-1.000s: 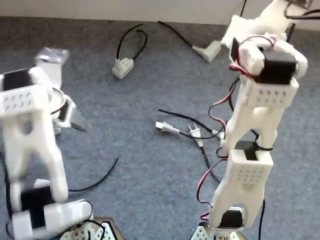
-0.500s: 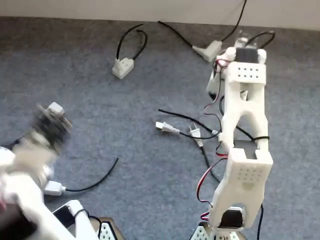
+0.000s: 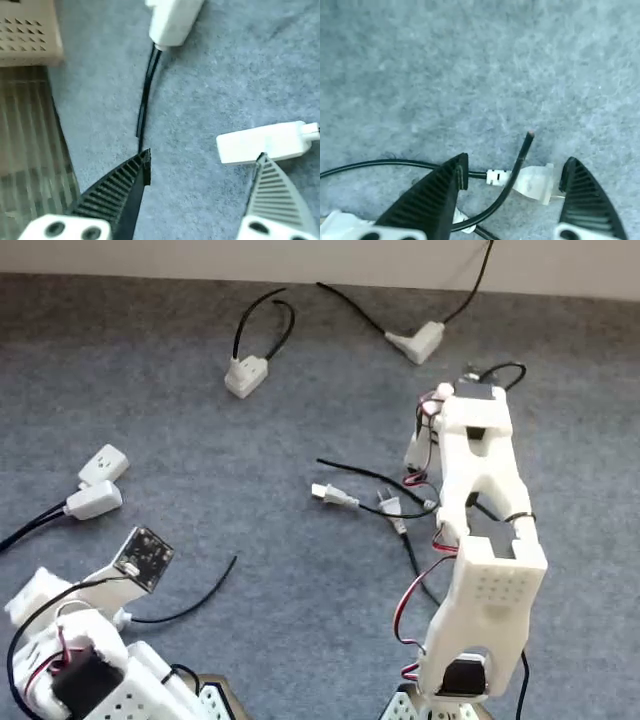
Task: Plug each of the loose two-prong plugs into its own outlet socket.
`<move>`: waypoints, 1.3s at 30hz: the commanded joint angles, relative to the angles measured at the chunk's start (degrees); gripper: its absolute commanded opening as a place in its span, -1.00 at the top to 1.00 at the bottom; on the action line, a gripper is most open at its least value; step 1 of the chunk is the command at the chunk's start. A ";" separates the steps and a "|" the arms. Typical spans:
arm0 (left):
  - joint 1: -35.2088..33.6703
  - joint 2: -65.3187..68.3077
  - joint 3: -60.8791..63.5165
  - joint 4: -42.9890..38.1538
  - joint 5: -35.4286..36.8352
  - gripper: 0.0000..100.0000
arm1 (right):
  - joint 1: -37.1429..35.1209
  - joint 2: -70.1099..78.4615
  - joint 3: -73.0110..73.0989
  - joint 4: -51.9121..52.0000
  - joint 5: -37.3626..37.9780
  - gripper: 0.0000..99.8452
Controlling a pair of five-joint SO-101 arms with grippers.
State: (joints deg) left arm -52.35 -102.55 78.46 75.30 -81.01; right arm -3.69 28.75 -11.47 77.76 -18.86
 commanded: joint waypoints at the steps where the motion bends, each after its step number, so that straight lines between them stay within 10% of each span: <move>1: -2.51 -1.19 3.91 -1.32 -55.38 0.39 | 0.84 -2.42 0.04 -1.01 -0.88 0.43; 12: -2.07 -1.45 19.03 -14.42 -71.47 0.39 | 4.26 -2.42 -0.13 -1.01 -0.97 0.43; 22: 4.53 -1.63 18.68 -11.87 -68.48 0.39 | 4.53 -2.42 -0.22 -1.01 -0.97 0.43; 29: 12.97 -1.80 14.37 -17.58 -20.31 0.39 | 4.53 -2.42 -0.22 -1.01 -0.97 0.43; 39: 5.85 -1.54 -2.33 -15.21 39.21 0.39 | 4.09 0.66 -0.22 -2.59 -0.97 0.43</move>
State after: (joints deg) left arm -41.98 -103.78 82.86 57.19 -63.87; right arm 0.18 29.27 -11.38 76.00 -19.21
